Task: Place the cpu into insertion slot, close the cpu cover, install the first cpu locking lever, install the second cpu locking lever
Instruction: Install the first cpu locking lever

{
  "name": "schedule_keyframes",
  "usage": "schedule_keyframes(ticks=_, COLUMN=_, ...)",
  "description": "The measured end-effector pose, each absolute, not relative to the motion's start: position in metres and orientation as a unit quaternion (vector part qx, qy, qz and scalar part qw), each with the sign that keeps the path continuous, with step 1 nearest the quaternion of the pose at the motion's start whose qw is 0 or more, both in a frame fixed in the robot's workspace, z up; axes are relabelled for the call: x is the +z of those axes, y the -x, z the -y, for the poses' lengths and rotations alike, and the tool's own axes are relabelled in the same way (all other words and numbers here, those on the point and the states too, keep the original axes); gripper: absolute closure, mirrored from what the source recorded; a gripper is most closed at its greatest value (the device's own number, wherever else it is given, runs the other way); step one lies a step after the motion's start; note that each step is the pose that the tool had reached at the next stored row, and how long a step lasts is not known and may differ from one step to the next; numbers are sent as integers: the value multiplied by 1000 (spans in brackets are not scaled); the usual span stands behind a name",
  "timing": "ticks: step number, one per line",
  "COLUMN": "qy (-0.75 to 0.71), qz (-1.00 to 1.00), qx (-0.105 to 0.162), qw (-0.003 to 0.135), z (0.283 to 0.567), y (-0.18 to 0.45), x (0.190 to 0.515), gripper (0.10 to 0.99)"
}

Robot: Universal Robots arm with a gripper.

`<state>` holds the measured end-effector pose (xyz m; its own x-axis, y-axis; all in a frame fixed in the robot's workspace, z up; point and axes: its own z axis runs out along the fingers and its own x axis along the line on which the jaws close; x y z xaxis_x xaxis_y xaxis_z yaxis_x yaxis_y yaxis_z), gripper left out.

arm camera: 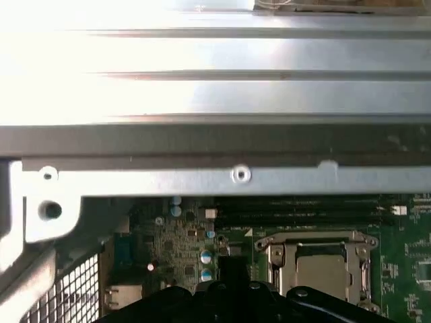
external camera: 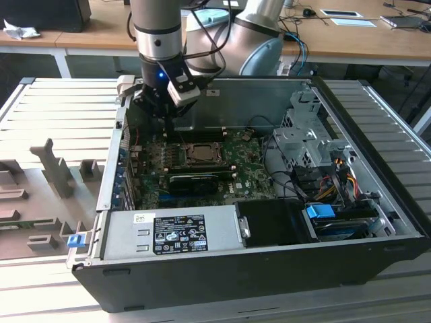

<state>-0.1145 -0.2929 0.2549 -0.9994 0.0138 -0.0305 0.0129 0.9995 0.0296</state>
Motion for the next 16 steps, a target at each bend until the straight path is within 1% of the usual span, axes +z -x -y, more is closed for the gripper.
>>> schedule_keyframes(ticks=4, qy=-6, qz=-1000, qx=15, qw=15, z=286, y=112, x=255, gripper=980)
schedule_keyframes(ticks=16, qy=-6, qz=-1000, qx=15, qw=14, z=286, y=82, x=254, gripper=980)
